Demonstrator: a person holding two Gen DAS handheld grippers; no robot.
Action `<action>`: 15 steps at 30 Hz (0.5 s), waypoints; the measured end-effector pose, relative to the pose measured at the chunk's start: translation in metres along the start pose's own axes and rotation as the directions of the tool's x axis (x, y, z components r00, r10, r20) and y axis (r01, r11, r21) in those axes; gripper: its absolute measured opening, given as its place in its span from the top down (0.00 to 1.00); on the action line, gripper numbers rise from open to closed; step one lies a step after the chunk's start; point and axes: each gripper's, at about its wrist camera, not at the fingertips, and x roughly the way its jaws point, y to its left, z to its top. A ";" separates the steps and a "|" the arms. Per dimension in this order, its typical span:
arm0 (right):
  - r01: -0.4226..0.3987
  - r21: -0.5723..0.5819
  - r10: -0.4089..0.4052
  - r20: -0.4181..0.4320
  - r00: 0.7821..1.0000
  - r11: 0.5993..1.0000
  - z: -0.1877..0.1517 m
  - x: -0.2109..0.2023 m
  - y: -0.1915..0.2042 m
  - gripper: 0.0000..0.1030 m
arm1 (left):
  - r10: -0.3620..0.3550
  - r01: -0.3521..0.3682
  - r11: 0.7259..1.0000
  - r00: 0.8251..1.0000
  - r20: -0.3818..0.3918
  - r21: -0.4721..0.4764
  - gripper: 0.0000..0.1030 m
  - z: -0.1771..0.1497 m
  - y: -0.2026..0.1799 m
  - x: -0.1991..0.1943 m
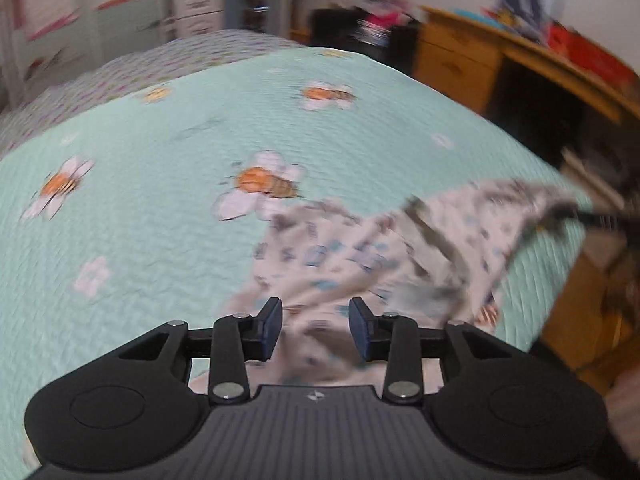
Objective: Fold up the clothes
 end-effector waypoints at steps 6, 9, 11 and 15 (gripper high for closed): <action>-0.041 -0.028 0.042 0.022 0.999 0.999 0.006 -0.010 0.009 0.39 | 0.065 -0.064 0.996 0.998 -0.012 0.068 0.57 -0.008 0.000 0.009; -0.054 -0.005 0.054 0.007 0.999 0.999 0.004 -0.008 0.010 0.39 | 0.047 -0.046 0.998 0.998 -0.033 0.044 0.55 -0.007 0.008 0.018; -0.064 0.010 0.064 -0.007 0.998 0.998 0.004 -0.005 0.012 0.39 | 0.030 -0.028 0.999 0.998 -0.050 0.041 0.53 -0.008 0.011 0.027; -0.093 0.007 0.093 -0.025 0.995 0.996 0.000 -0.002 0.021 0.39 | 0.006 -0.002 0.999 0.998 -0.069 0.051 0.56 -0.011 0.009 0.041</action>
